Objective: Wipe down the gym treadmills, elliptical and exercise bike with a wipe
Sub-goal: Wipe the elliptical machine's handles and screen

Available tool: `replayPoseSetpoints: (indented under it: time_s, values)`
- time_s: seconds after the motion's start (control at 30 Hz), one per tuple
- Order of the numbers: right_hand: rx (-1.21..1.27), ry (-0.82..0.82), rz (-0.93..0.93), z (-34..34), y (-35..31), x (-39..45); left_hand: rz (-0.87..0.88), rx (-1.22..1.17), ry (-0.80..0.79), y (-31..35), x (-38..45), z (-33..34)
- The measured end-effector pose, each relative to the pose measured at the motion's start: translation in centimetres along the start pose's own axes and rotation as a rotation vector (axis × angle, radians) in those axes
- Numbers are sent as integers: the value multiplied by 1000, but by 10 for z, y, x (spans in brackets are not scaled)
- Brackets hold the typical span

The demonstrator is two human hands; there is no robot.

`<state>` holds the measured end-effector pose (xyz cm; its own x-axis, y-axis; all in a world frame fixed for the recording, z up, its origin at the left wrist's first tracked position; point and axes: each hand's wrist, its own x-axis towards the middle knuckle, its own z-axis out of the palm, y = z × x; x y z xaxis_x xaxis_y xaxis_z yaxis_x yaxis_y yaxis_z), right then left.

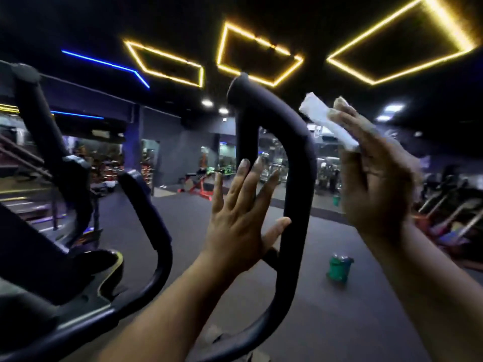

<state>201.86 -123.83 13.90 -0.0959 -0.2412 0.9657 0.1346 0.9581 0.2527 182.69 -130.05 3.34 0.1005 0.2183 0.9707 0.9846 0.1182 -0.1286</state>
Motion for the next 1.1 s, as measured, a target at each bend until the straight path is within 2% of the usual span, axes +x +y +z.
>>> replayPoseSetpoints:
  time_s: [0.07,0.17,0.23,0.3,0.53,0.8,1.0,1.1]
  values:
    - [-121,-97,-76,18,7,8,22,61,-30,-11,14,4]
    - [-219,-345,-119,43,13,-13,53,123,-91,-31,25,10]
    - [-283,-414,-131,47,18,-34,92,160,-93,-42,24,16]
    - [-354,-427,-162,46,17,-37,119,164,-67,-50,22,21]
    - [-456,-552,-238,58,6,36,109,194,-2,-52,24,31]
    - [-325,-484,-235,34,19,-1,131,185,-14,-53,20,33]
    - [-298,-626,-198,74,7,74,141,187,-4,-55,22,32]
    - [-352,-646,-221,70,14,71,141,207,-32,-54,20,28]
